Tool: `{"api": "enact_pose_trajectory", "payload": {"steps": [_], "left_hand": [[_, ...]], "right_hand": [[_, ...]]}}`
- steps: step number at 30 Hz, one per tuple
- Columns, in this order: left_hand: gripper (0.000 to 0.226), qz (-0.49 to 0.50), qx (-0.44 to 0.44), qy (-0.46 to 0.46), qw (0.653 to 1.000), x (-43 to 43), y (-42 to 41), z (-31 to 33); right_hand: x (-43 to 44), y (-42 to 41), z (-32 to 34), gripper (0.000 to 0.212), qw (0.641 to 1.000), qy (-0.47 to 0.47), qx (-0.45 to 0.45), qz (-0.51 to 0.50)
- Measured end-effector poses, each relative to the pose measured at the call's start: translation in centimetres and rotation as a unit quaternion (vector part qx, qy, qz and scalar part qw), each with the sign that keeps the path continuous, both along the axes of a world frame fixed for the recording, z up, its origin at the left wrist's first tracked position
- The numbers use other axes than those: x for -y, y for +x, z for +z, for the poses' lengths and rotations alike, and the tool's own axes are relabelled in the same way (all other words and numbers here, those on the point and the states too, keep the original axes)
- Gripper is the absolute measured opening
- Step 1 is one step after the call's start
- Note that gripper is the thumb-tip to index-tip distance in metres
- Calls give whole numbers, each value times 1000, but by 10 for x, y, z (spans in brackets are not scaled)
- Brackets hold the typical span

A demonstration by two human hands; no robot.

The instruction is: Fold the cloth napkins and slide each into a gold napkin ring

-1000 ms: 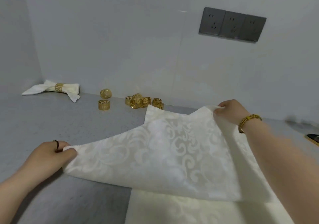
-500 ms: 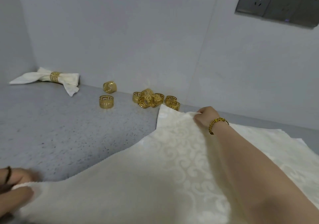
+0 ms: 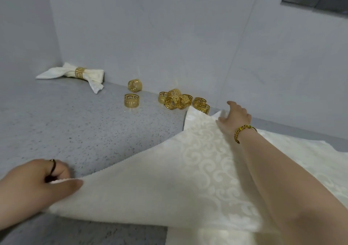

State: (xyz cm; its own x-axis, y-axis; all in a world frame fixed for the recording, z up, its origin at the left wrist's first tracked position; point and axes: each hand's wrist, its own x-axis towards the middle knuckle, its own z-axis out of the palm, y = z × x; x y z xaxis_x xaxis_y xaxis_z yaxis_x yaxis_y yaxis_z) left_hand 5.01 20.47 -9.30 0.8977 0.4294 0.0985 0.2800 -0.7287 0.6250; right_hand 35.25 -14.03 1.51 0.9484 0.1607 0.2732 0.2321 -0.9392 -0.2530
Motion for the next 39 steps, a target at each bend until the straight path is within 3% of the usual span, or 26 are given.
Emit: {"api": "enact_pose_trajectory", "payload": {"steps": [4,7,10,12,14,16,17,20,23,25,28,32,33,34,36,37,39], "left_hand": [[37,-15,42,-20,999,30,-2,27],[34,-25,52,-17,998,45,-9,42],[29,-15,66,-17,998,58,-17,52],[28,-20,106,19,994,72,-23,64],[31,-71,132,94,984,92,-26,77],[27,-174,160,198,951,117,-29,83],[32,-232,171,255,923,128,-28,82],[32,-295,196,375,857,152,-18,72],[23,-293,159,432,838,156,-13,77],[16,-268,127,454,840,147,-13,76],[34,-181,87,455,868,120,-15,64],[24,-130,-52,373,917,92,-30,51],[25,-132,-53,349,926,94,-32,54],[29,-137,-21,328,934,105,-33,63],[38,-151,64,268,949,142,-34,85],[44,-157,98,262,947,164,-31,92],[68,-184,54,235,953,208,-23,95]], "right_hand": [[11,-32,16,48,998,13,12,58],[28,-84,23,33,985,70,-26,154],[52,-146,20,21,960,53,-66,267],[70,-183,17,24,937,25,-103,331],[85,-204,9,43,924,-28,-106,367],[101,-212,2,70,925,-71,-99,359],[107,-214,0,71,927,-105,-87,349],[130,-214,-6,38,936,-189,31,295],[147,-215,-8,28,952,-181,62,237],[151,-220,-7,23,955,-187,60,220],[148,-233,-7,22,955,-154,91,236],[140,-257,-4,35,953,-139,66,262],[140,-258,-5,36,952,-135,50,269],[143,-259,-5,36,955,-131,-23,266],[148,-260,-1,75,960,-21,-149,237],[154,-255,0,83,964,53,-157,207],[166,-239,2,62,980,127,-102,118]]}}
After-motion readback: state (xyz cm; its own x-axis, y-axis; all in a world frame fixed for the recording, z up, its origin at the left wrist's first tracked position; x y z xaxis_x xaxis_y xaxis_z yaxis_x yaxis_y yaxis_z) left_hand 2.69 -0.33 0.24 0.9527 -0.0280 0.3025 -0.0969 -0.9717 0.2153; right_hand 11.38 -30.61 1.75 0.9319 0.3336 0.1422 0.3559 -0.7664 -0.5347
